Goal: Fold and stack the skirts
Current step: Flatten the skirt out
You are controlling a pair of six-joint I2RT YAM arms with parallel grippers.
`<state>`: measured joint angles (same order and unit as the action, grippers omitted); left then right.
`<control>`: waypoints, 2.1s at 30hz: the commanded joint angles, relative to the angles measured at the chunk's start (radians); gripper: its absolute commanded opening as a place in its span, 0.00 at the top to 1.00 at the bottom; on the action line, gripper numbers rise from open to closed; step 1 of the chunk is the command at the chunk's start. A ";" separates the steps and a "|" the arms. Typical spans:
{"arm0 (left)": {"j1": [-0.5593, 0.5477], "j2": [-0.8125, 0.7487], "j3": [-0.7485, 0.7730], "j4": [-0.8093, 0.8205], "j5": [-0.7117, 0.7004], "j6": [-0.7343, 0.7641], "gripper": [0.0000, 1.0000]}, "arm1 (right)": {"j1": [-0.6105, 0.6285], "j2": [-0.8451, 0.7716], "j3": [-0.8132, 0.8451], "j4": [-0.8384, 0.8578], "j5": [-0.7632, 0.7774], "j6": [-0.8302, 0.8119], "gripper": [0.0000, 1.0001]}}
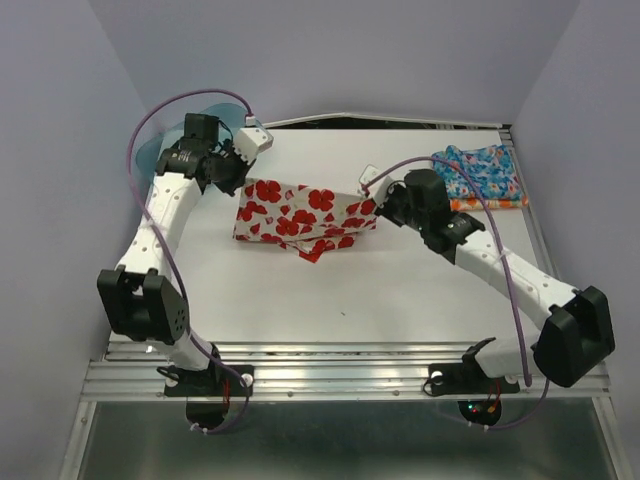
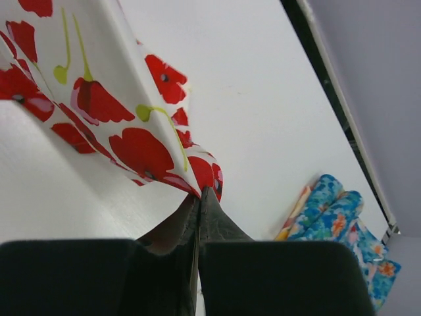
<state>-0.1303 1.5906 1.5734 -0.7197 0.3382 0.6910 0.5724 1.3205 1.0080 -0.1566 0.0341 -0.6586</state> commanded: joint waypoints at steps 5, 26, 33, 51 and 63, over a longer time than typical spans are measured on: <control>0.000 -0.260 0.001 0.247 -0.111 0.168 1.00 | -0.184 0.051 0.302 -0.202 -0.066 -0.117 0.99; -0.075 -0.601 0.020 0.182 0.048 0.114 1.00 | -0.184 -0.059 0.767 -0.512 0.073 -0.130 0.99; -0.077 -0.649 0.071 0.023 0.211 0.068 1.00 | -0.184 -0.078 0.932 -0.630 0.055 -0.108 0.99; -0.083 -0.382 -0.191 0.095 0.098 -0.131 1.00 | -0.193 0.076 0.504 -0.214 0.098 -0.262 0.99; -0.083 -0.193 -0.188 0.407 -0.015 -0.169 1.00 | -0.233 0.424 0.722 0.005 0.121 -0.262 0.99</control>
<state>-0.2253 1.4170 1.3460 -0.4141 0.3771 0.5175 0.3717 1.7660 1.6035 -0.3035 0.0906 -0.9138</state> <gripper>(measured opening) 0.134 0.020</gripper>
